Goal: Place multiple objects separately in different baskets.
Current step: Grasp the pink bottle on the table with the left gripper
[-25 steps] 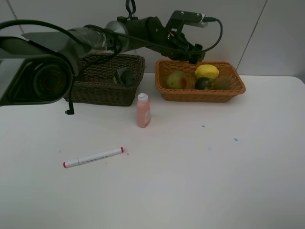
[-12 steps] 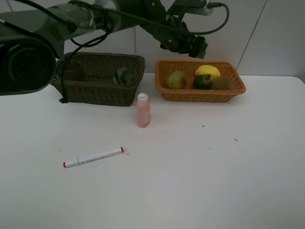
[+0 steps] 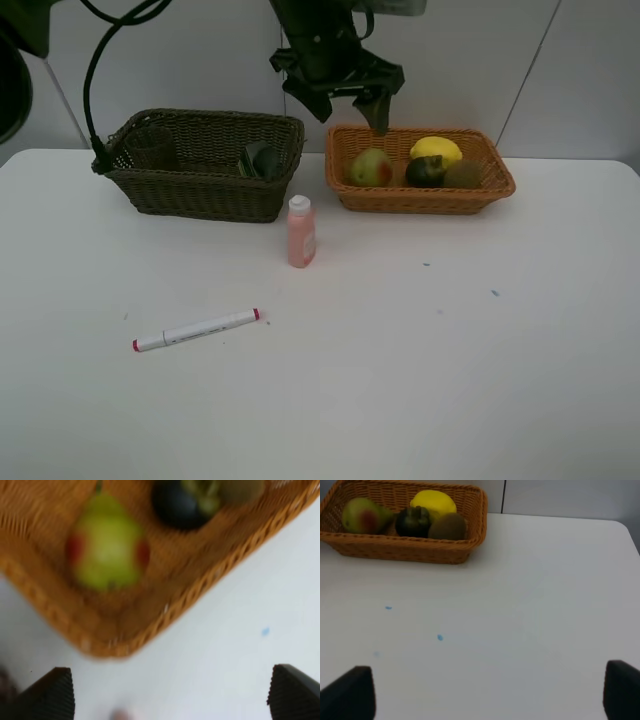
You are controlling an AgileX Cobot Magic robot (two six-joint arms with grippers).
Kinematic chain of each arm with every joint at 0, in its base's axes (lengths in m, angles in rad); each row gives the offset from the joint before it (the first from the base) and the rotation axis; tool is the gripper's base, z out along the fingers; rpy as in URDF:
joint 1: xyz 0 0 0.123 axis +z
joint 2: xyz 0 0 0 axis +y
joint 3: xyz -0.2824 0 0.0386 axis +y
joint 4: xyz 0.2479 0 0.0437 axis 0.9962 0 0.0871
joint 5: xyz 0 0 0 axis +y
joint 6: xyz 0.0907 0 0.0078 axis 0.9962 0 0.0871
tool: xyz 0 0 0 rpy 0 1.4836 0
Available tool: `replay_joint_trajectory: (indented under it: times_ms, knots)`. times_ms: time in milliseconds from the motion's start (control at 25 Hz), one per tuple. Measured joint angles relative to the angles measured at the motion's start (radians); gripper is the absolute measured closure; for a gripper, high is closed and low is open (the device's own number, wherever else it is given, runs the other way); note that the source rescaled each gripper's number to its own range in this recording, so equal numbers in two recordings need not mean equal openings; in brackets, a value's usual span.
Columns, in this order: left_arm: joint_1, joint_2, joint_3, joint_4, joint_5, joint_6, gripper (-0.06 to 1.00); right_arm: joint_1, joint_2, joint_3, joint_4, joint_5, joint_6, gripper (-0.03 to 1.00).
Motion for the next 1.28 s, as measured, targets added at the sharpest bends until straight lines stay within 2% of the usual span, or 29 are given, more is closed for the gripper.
replay_joint_trajectory:
  times_ms: [160,440,720,920,1280]
  knots:
    - [-0.002,-0.020,0.000,0.005,0.018,-0.093,-0.06,0.000,0.000,0.000,0.000,0.000,0.000,-0.03]
    - [-0.040,-0.070,0.011,0.052,0.022,-0.158,-0.06,0.000,0.000,0.000,0.000,0.000,0.000,-0.03]
    - [-0.049,-0.170,0.185,0.090,0.021,-0.211,-0.06,0.000,0.000,0.000,0.000,0.000,0.000,-0.03]
    - [-0.049,-0.243,0.350,0.164,0.026,-0.251,-0.06,0.000,0.000,0.000,0.000,0.000,0.000,-0.03]
    - [-0.049,-0.232,0.433,0.164,0.025,-0.276,-0.06,0.000,0.000,0.000,0.000,0.000,0.000,-0.03]
